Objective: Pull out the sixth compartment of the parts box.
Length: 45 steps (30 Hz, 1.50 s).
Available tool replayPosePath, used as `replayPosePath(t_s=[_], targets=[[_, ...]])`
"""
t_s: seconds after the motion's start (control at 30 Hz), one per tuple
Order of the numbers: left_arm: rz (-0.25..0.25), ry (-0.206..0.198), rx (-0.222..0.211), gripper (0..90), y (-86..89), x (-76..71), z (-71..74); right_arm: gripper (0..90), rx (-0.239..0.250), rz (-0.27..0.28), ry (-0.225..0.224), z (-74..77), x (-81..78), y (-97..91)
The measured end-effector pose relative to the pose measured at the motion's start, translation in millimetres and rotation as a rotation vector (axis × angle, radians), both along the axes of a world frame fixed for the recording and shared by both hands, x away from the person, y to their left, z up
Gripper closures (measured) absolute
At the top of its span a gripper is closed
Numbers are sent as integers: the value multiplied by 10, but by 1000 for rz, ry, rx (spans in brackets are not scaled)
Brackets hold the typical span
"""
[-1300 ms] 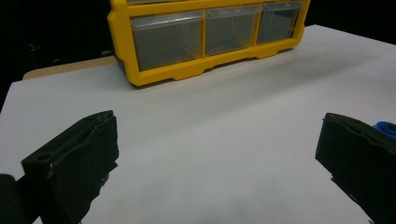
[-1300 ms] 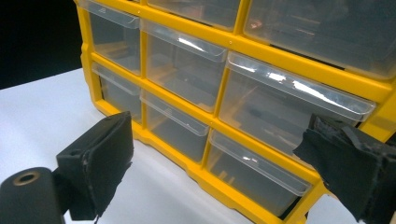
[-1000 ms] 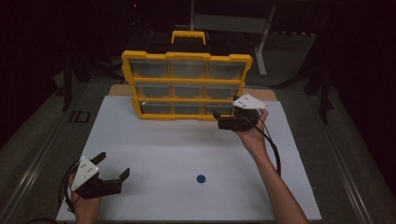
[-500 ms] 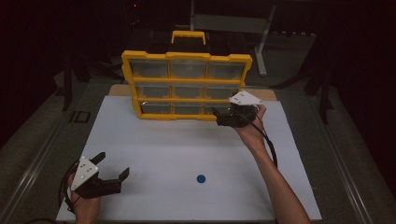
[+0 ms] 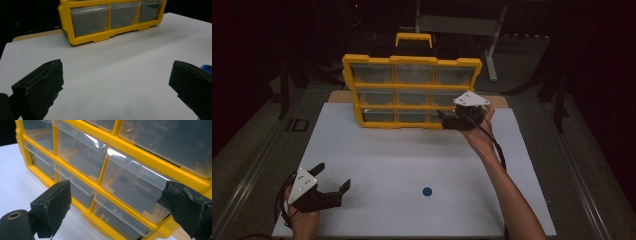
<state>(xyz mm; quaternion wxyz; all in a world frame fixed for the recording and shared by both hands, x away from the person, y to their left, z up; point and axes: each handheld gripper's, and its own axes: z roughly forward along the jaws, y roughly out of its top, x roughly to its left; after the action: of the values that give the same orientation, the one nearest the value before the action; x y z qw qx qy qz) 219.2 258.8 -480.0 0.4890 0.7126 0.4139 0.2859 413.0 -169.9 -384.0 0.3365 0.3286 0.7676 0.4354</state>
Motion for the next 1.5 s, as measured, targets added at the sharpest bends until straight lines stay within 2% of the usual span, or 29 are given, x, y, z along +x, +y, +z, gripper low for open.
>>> replayPosePath(t_s=[0.17, 0.6, 0.83, 0.97, 1.0, 1.03, 1.13, 1.17, 1.2, 1.5], targets=[[2, -1, -2, 0, 6, -3, 2, 86, -22, -9, 1, -5, 46, 22], [2, -2, -3, 0, 7, -9, 5, 87, -132, -33, -2, -34, 129, 66], [3, -2, -4, 0, 9, -8, 4, 87, -148, -50, 10, -49, 181, 50], [2, -3, -3, 0, 11, -7, 4, 87, -208, -54, -13, -33, 190, 87], [2, -2, -4, 0, 10, -8, 5, 87, -208, -54, -13, -33, 190, 87], [2, -2, -4, 0, 11, -9, 5, 87, -235, -59, -24, -29, 190, 112], [3, -2, -5, 0, 13, -7, 4, 87, -244, -59, -28, -28, 190, 120], [3, -2, -6, 0, 12, -7, 4, 87, -287, -61, -39, -35, 199, 144], [3, -2, -6, 0, 13, -8, 5, 87, -300, -62, -42, -40, 204, 151], [3, -1, -6, 0, 14, -9, 6, 87, -352, -77, -62, -34, 229, 177]])
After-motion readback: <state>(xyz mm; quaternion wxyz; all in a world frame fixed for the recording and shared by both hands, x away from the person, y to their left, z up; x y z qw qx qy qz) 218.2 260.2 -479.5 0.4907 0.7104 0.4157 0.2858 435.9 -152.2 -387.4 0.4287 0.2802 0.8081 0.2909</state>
